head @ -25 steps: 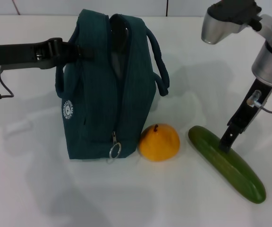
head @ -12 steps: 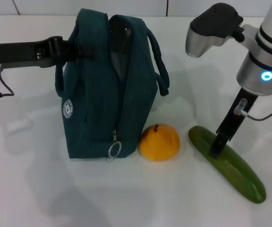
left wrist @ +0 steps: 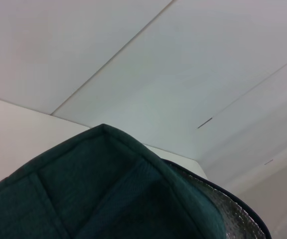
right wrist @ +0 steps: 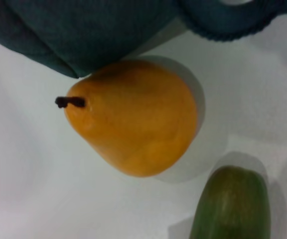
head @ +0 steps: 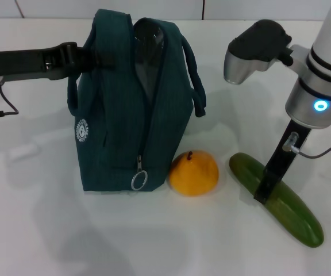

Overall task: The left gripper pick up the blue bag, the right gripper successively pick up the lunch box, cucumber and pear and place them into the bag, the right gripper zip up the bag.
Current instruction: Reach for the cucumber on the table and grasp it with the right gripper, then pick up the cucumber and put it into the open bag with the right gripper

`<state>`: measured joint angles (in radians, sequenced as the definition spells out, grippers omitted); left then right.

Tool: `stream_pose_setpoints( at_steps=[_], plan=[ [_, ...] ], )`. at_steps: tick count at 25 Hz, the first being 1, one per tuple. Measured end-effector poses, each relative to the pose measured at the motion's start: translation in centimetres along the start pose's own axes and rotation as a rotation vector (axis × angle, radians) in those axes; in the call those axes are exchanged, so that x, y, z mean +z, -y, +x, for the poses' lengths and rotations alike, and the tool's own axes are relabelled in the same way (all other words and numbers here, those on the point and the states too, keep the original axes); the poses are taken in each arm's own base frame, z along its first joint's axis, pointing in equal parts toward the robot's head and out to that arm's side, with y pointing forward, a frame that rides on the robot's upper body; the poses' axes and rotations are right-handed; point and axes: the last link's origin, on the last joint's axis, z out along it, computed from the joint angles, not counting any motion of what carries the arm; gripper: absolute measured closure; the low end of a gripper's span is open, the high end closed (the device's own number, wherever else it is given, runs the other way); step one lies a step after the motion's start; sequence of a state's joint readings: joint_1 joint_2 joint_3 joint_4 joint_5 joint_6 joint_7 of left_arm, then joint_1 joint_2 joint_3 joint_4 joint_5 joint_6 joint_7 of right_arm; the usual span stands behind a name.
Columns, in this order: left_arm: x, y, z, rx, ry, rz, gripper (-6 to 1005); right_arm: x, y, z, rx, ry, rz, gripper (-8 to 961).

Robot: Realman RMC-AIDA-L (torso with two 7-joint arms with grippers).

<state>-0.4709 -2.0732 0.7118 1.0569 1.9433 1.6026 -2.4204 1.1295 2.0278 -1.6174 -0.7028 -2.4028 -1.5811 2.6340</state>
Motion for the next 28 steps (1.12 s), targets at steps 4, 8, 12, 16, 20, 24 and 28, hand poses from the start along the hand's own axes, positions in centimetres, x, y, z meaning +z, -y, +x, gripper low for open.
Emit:
stream_pose_setpoints(
  at_steps=[4, 8, 12, 16, 20, 24, 28],
  plan=[
    [0.03, 0.01, 0.00, 0.000, -0.001, 0.000, 947, 0.35, -0.04, -0.04, -0.011, -0.007, 0.012, 132],
    [0.03, 0.01, -0.01, 0.000, -0.002, 0.000, 947, 0.39, 0.05, -0.18, -0.012, 0.003, 0.018, 151],
    [0.03, 0.01, -0.01, 0.000, -0.002, -0.001, 947, 0.49, 0.25, -0.23, -0.010, 0.011, 0.029, 290],
    [0.03, 0.01, -0.01, 0.002, -0.002, -0.001, 947, 0.75, 0.58, -0.20, -0.005, 0.000, 0.047, 330],
    [0.03, 0.01, -0.01, 0.002, -0.002, -0.001, 947, 0.88, 0.66, -0.10, -0.006, -0.007, 0.054, 336],
    [0.02, 0.01, -0.02, 0.002, -0.001, -0.001, 947, 0.68, 0.64, -0.29, -0.017, -0.002, 0.066, 342],
    [-0.18, 0.14, -0.07, 0.001, -0.002, 0.004, 947, -0.11, 0.80, -0.66, -0.017, 0.022, 0.088, 342]
  ],
)
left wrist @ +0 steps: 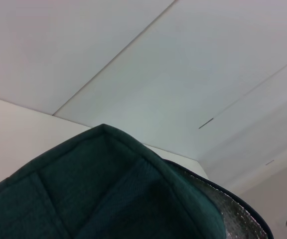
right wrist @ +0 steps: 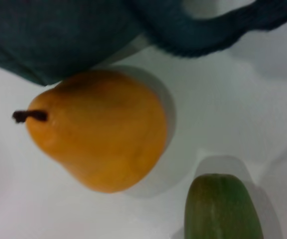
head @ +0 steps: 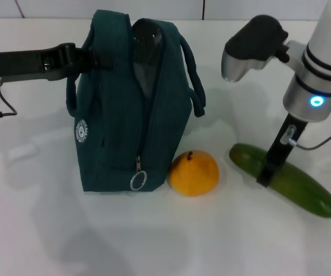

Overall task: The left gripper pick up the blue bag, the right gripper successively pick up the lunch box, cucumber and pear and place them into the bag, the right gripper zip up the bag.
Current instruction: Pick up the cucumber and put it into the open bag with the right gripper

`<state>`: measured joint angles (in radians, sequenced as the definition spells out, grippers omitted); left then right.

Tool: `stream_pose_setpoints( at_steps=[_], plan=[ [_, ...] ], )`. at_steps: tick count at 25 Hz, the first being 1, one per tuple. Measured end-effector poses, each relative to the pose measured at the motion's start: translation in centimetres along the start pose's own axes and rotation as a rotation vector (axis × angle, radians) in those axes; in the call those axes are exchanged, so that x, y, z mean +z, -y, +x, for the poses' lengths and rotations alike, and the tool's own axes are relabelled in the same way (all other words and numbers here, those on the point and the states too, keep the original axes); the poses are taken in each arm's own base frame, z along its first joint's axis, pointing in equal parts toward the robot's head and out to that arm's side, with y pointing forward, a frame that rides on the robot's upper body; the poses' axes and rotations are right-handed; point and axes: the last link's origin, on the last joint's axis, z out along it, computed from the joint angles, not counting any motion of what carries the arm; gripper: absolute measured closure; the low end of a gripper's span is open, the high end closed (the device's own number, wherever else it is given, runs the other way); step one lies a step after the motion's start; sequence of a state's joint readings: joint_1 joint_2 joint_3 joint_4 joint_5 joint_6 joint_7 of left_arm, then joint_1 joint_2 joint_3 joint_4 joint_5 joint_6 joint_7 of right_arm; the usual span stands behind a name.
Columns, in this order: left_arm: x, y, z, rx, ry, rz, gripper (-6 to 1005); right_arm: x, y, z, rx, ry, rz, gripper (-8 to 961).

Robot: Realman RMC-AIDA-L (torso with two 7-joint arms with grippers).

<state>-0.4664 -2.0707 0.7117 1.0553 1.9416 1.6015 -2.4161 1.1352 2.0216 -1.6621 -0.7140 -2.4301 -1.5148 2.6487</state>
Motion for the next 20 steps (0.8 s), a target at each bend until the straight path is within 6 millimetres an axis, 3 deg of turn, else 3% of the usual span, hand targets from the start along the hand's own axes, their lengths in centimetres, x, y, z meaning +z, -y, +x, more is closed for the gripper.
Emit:
stream_pose_setpoints(
  at_steps=[5, 11, 15, 20],
  plan=[
    [-0.1, -0.2, 0.2, 0.003, -0.013, -0.015, 947, -2.3, 2.6, 0.6, 0.076, 0.072, 0.089, 343],
    [-0.4, -0.7, 0.6, 0.014, -0.041, -0.053, 947, -6.8, 6.3, 1.4, 0.205, 0.330, 0.134, 342],
    [-0.5, -0.7, 0.6, 0.014, -0.043, -0.052, 947, -8.9, 6.8, 1.0, 0.184, 0.503, 0.126, 336],
    [-0.6, -0.6, 0.7, 0.017, -0.046, -0.048, 947, -12.2, 6.0, 0.0, 0.080, 0.794, 0.080, 328]
  ],
)
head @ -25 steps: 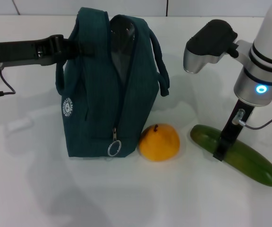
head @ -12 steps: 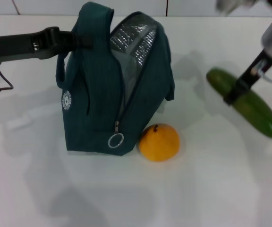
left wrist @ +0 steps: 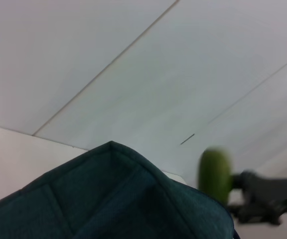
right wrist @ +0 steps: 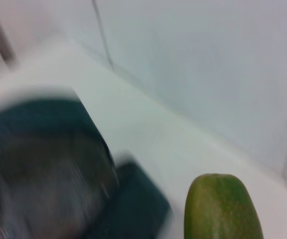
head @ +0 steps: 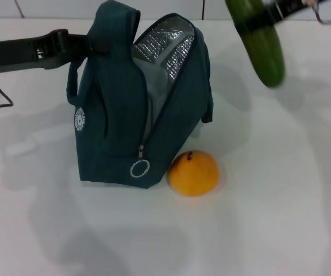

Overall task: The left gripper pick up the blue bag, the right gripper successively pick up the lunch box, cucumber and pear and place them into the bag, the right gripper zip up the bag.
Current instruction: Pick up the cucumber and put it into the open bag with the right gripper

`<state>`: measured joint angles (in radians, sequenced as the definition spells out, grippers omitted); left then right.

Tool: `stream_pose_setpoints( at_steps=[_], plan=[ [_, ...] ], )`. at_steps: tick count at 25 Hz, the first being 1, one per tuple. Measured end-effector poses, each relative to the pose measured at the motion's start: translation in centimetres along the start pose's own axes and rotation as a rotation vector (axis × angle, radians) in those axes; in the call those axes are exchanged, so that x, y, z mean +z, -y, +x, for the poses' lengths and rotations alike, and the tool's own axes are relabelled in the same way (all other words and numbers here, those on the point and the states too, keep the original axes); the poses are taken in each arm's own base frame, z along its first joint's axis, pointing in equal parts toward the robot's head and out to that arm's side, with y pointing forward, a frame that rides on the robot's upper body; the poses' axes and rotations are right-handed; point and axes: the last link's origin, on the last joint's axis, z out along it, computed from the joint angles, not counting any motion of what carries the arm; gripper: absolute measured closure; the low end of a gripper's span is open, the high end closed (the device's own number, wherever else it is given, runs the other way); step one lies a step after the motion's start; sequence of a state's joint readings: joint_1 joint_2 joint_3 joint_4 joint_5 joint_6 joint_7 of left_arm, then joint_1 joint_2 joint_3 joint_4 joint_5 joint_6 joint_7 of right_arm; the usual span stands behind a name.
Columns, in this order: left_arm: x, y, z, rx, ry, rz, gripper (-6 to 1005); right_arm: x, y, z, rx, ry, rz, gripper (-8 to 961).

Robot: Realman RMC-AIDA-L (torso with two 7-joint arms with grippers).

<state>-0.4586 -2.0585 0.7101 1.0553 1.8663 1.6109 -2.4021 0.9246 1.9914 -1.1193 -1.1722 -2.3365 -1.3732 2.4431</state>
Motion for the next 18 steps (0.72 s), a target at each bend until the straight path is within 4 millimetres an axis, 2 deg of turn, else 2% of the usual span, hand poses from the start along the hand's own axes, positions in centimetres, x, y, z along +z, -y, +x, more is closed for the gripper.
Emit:
stream_pose_setpoints(
  at_steps=[3, 6, 12, 18],
  plan=[
    [0.0, 0.1, 0.0, 0.001, -0.001, 0.001, 947, -0.9, -0.8, -0.9, -0.072, 0.174, -0.046, 324],
    [0.2, 0.2, -0.1, -0.005, 0.001, -0.004, 947, -1.4, -1.8, -0.6, -0.155, 0.344, -0.114, 320],
    [0.4, 0.2, -0.1, -0.010, 0.004, -0.008, 947, -2.5, -3.2, 1.5, -0.256, 0.665, -0.263, 311],
    [0.4, 0.3, -0.1, -0.009, 0.001, -0.007, 947, -2.2, -3.6, 3.3, -0.250, 0.823, -0.371, 302]
  ],
)
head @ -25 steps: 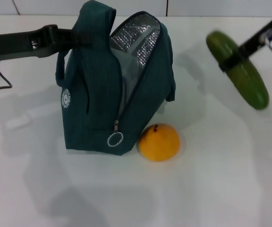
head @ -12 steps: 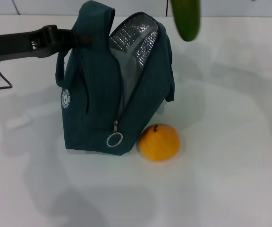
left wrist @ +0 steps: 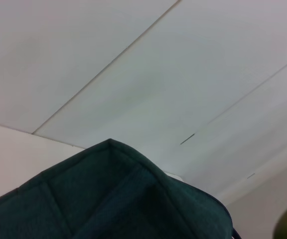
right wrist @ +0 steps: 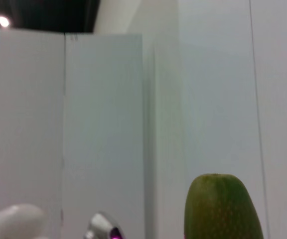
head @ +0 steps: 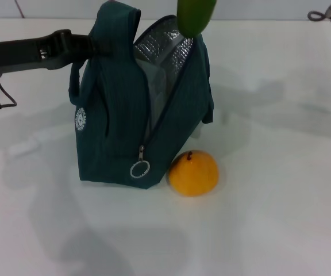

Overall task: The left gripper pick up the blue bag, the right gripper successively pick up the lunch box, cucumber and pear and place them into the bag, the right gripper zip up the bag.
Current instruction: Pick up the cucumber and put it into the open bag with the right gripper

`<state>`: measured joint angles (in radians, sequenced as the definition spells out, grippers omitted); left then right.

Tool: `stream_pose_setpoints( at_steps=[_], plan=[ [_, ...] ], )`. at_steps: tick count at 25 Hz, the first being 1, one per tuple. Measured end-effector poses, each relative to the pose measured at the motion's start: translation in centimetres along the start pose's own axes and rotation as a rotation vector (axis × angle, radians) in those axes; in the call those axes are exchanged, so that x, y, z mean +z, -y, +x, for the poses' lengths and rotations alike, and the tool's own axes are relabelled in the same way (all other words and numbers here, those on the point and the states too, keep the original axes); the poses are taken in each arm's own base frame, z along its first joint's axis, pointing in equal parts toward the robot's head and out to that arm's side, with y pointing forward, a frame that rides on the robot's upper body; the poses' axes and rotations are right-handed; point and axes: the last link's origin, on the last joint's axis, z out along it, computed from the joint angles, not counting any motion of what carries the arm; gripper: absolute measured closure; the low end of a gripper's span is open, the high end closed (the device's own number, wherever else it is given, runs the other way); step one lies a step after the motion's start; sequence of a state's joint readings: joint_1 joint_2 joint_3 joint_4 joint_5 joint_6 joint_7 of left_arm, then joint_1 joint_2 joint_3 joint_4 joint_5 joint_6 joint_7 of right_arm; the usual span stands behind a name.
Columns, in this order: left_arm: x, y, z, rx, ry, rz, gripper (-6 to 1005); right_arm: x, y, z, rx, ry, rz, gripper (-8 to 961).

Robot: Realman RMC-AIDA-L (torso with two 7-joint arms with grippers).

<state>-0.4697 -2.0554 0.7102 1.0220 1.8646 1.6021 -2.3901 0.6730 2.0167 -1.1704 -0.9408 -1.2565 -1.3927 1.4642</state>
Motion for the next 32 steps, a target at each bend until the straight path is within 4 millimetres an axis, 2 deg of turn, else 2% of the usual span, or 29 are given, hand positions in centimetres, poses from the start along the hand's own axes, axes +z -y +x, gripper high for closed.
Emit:
stream_pose_setpoints(
  at_steps=[4, 11, 21, 32],
  plan=[
    [0.0, -0.2, 0.2, 0.001, -0.014, -0.012, 947, 0.1, -0.2, 1.2, 0.031, 0.051, -0.024, 296],
    [-0.3, -0.1, 0.2, -0.004, -0.023, -0.012, 947, 1.5, -0.5, 3.8, 0.095, 0.058, -0.051, 286],
    [-0.5, 0.0, 0.1, -0.002, -0.035, -0.011, 947, 2.6, -1.7, 6.4, 0.141, -0.010, -0.086, 271],
    [-0.4, 0.0, 0.0, -0.004, -0.034, -0.013, 947, 3.1, -2.0, 9.2, 0.148, -0.132, -0.050, 255]
  ],
)
